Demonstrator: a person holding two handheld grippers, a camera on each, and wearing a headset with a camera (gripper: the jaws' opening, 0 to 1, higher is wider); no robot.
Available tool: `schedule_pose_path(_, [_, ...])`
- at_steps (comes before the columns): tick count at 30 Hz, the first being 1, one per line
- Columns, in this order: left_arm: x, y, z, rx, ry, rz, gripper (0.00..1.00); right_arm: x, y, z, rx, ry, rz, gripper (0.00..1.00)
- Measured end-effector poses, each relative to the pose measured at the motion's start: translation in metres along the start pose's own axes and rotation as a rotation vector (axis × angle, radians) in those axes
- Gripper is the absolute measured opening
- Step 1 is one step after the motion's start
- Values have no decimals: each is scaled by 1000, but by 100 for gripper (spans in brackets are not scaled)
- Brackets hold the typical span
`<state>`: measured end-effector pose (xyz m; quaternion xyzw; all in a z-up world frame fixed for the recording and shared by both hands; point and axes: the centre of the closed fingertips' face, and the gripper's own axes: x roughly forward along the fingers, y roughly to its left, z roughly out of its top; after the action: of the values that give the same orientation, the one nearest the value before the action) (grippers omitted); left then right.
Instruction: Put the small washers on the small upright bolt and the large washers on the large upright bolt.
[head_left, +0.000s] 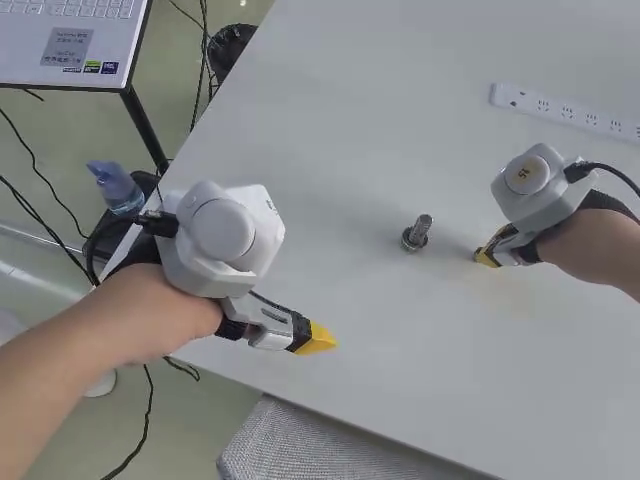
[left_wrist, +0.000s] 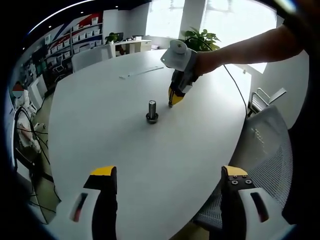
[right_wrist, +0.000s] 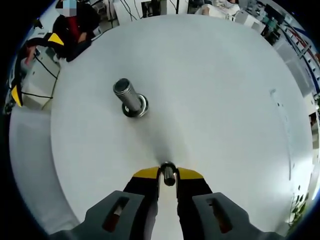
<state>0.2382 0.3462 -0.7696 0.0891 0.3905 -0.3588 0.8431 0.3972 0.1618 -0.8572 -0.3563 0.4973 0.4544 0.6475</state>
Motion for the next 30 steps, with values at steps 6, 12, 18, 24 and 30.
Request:
schedule_pose_path(6, [-1,1,-2,-3,6,1,84,0,0,0,-1,2,2,13])
schedule_pose_path(12, [-1,-1,-5,-1,13,-1,84,0,0,0,1,5,1,13])
schedule_pose_path(18, [-2,-2,-6,-4,12,2,84,1,1,1,-5,2,2,20])
schedule_pose_path(24, [-4,-1,-8,-6,12,7,84,1,1,5,-18,-4,8,29])
schedule_pose_path(30, [-5,-2,-10,-7,8,12,84,0,0,3,-17,7,10,37])
